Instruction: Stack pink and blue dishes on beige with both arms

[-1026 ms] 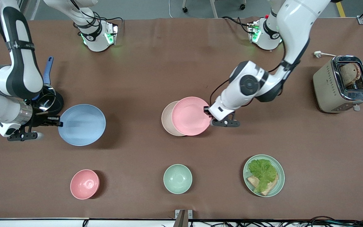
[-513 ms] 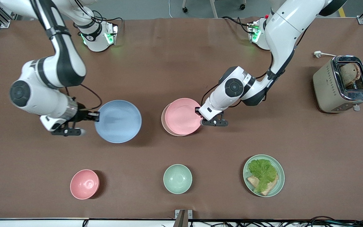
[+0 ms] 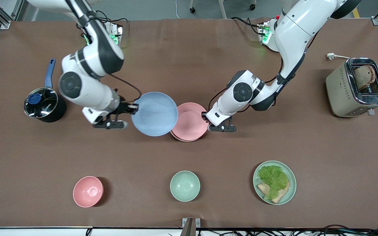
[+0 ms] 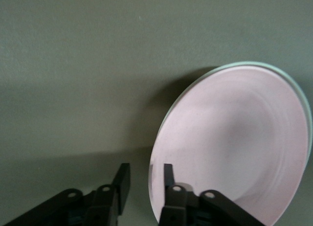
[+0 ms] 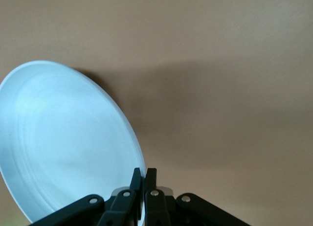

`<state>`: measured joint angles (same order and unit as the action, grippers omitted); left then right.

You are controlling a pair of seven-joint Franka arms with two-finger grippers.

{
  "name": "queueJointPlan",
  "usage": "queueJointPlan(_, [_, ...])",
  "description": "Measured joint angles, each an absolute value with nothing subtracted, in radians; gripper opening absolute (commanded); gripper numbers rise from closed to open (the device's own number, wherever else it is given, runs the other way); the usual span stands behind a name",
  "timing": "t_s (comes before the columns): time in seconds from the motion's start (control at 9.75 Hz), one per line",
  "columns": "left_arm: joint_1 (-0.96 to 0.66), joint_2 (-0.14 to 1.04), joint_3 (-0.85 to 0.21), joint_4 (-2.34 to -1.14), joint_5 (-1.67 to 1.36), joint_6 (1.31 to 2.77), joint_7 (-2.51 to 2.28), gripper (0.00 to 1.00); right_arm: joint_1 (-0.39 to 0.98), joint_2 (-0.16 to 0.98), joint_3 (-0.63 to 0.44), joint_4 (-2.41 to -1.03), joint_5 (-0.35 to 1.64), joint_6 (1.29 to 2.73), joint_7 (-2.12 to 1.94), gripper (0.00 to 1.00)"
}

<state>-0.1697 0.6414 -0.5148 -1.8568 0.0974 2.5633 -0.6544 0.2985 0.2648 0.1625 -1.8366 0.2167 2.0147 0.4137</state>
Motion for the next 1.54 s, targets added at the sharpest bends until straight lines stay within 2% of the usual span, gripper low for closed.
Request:
queueJointPlan(0.21, [-0.147,0.609,-0.514,-1.788,0.099,2.459,-0.654,1.00,0.350,0.280,0.164,-1.850,0.217,2.040,0.457,0.01])
queueJointPlan(0.62, [0.013,0.419,-0.510,-1.600,0.130,2.079,-0.596,1.00,0.444,0.396,0.177,-1.856,0.217,2.230,0.584,0.01])
queueJointPlan(1.23, [0.301,0.251,-0.507,-1.424,0.222,1.808,-0.131,1.00,0.472,0.493,0.178,-1.853,0.217,2.348,0.620,0.03])
queueJointPlan(1.33, [0.322,0.235,-0.508,-1.389,0.222,1.758,-0.074,1.00,0.474,0.503,0.178,-1.852,0.217,2.357,0.620,0.07])
queueJointPlan(1.44, [0.344,0.221,-0.508,-1.368,0.217,1.735,-0.015,1.00,0.476,0.513,0.178,-1.852,0.217,2.368,0.621,0.15])
queueJointPlan(1.54, [0.368,0.199,-0.508,-1.358,0.187,1.717,0.030,1.00,0.477,0.520,0.178,-1.851,0.217,2.372,0.622,0.50])
